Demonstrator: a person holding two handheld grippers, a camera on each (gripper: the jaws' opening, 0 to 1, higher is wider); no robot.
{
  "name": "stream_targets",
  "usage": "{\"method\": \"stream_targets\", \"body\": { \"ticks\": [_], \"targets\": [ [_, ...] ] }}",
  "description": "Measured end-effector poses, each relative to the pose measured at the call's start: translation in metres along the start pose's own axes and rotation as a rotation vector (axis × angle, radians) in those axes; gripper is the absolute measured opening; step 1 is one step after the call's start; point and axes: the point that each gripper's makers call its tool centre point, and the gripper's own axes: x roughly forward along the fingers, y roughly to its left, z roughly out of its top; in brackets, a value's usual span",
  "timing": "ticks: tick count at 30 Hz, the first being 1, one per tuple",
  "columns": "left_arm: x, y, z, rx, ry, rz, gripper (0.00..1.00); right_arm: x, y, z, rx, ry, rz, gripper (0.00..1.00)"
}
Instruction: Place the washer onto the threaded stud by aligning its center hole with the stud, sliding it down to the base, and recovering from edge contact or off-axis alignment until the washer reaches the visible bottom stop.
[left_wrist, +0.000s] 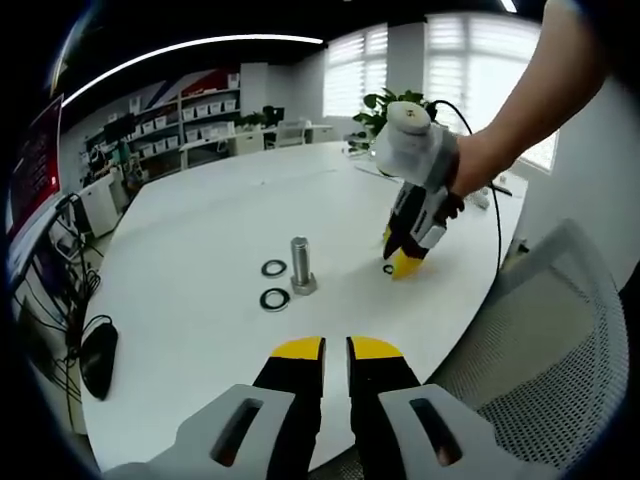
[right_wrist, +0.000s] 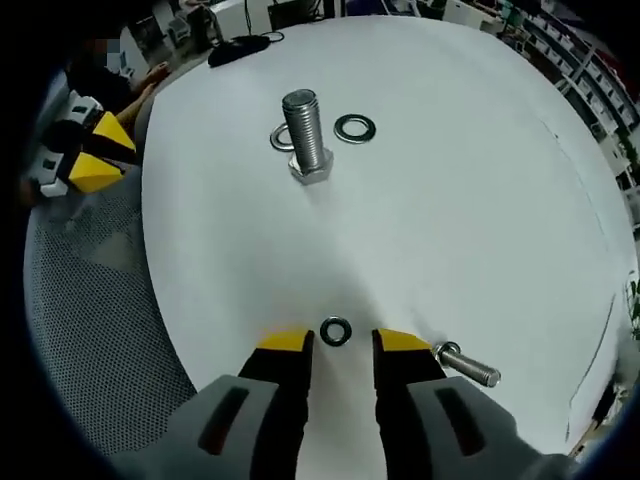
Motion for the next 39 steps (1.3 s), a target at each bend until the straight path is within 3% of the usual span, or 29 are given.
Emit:
{"method": "stream_targets", "body": {
  "ticks": [4,10,16,19,23,28,39],
  "targets": [
    [-0.0002,0.0001,0.0006,-0.001,-0.002,0.001,0.06,0.0017,0.0011,0.0032,-0.045,0.010,0.007,0.16],
    [-0.0001,0.0000,0.0002,0.003,0.001,0.000,0.06,0.0022,-0.0008,0.0034,-0.078,0.057,0.028,0.15],
    [0.0004,-0.0001,-0.0003,0.005,0.006,0.000,0.06,0.0024,0.0001,0.0029,-0.161,0.228,0.007,0.15],
    [0.0006,0.0002,-0.0007,0.005,0.007,0.000,0.06,0.0030,0.0017,0.0025,-0.143,0.311,-0.022,0.15],
    [0.0004,0.0008,-0.0008,0.003,0.006,0.003,0.06,0.0056,0.0020,0.0037,-0.120,0.347,-0.050,0.15],
    [0.0004,0.0011,-0.0003,0.003,0.004,0.005,0.06,0.0037,0.0011,0.0019,-0.123,0.338,-0.060,0.15],
    [0.0004,0.0013,0.0004,0.002,0.000,0.006,0.06,0.0023,0.0004,0.0008,-0.111,0.210,-0.042,0.15]
  ]
}}
